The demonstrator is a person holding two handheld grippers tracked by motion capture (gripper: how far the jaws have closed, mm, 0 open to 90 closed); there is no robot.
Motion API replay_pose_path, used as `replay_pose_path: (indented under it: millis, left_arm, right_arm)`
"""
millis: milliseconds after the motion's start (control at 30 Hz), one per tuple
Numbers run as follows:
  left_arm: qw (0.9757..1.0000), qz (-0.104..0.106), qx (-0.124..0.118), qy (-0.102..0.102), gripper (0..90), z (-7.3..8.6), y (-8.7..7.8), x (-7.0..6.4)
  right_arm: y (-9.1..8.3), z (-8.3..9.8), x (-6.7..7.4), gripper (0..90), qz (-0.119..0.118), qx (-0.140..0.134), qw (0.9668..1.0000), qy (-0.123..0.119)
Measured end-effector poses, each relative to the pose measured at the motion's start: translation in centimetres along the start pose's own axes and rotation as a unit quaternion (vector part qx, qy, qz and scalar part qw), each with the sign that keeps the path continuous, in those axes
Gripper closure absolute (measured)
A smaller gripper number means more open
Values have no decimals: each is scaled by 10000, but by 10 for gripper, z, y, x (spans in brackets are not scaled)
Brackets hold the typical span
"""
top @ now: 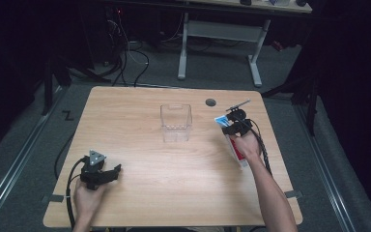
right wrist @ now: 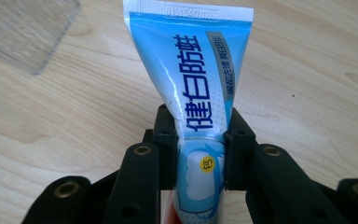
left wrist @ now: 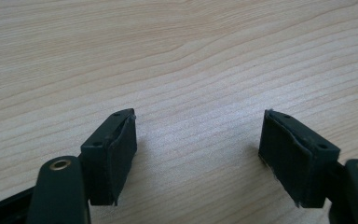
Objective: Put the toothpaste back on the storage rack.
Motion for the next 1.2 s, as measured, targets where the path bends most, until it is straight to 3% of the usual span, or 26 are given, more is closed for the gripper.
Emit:
replay_pose_path:
  millis: [200,600,933,1200]
  left_arm:
    - [10000,2,0,1,277,0,0,0]
    - [10000,1,1,1,277,0,0,0]
    - [10000,2,0,2,277,0,0,0]
    - [10000,3,-1,0,277,0,0,0]
  right_arm:
    - [-16,-3,15,720,-142,-286,9992,-242]
    - [-35,-4,39,719,-386,-566,9959,-591]
    - [-41,-10,55,717,-491,-710,9933,-768]
    - [-47,-17,73,714,-572,-838,9889,-1086]
Point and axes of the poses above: each handheld gripper's, and its own axes: y roughly forward along the jaws, z roughly out of its underside, x roughly to its left, the point moved 6 cm from there along y, roughly forward along the jaws, and after that the axes turned 14 degrees about -z, right-handed, at the moved point
